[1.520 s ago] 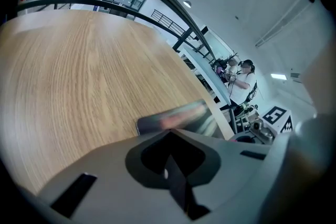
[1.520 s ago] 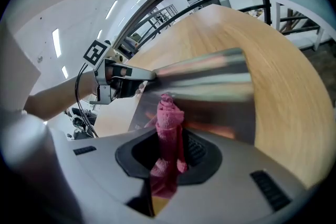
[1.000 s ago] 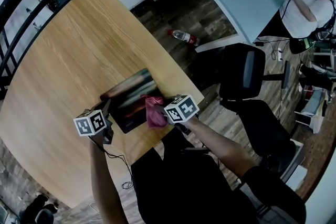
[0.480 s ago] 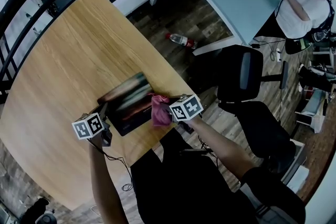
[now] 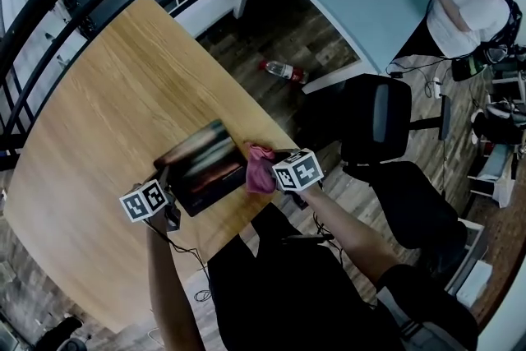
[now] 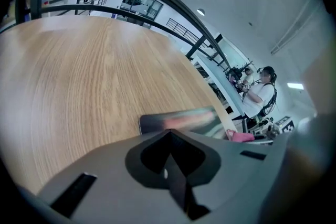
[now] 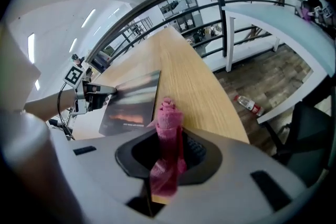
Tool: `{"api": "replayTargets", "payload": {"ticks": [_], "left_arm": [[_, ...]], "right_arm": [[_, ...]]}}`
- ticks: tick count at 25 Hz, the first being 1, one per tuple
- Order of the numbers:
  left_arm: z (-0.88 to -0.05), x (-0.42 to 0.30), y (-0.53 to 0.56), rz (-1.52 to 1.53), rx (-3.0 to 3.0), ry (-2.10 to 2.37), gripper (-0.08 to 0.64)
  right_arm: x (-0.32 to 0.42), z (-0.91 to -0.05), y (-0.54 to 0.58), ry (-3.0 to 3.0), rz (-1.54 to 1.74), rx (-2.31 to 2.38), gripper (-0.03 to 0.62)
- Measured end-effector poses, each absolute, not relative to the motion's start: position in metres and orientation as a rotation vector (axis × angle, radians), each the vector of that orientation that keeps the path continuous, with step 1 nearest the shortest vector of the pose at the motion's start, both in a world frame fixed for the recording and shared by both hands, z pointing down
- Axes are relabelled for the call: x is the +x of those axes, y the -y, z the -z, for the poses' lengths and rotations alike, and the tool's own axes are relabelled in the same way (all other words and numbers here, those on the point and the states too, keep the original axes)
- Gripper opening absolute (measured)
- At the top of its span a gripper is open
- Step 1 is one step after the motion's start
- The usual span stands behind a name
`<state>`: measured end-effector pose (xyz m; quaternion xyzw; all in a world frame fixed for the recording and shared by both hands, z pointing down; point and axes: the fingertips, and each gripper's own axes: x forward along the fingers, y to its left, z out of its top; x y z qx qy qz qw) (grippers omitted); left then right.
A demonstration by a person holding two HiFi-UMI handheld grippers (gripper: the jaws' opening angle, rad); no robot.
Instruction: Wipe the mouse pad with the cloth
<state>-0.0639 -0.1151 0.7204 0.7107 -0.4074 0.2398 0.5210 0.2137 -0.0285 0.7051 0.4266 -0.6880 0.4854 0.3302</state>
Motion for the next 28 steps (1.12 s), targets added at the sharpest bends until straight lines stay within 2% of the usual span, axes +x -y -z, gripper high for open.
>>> {"api": "replayTargets", "payload": {"ticks": [7,14,22,28], "left_arm": [[-0.707,-0.055,0.111,-0.385,1.623,0.931,0.023],[-0.633,-0.035,0.101,-0.199,1.712,1.006,0.023],[-0.497,-0.051,0.068,-0.116,1.951,1.466,0.023],[-0.435,-0.062,0.012,-0.182,2.056,1.785,0.023]], "right_arm": [[0.225,-0.642,0.061,1.987,-1.092,1.284,0.077],[0.226,-0.586,0.078,2.152,-0.977,1.38,0.077],[0.196,-0.502,0.095,2.425,-0.751,1.416,0.077],[0.153,-0.442,0.075,2.573,-0.617,1.34,0.077]]}}
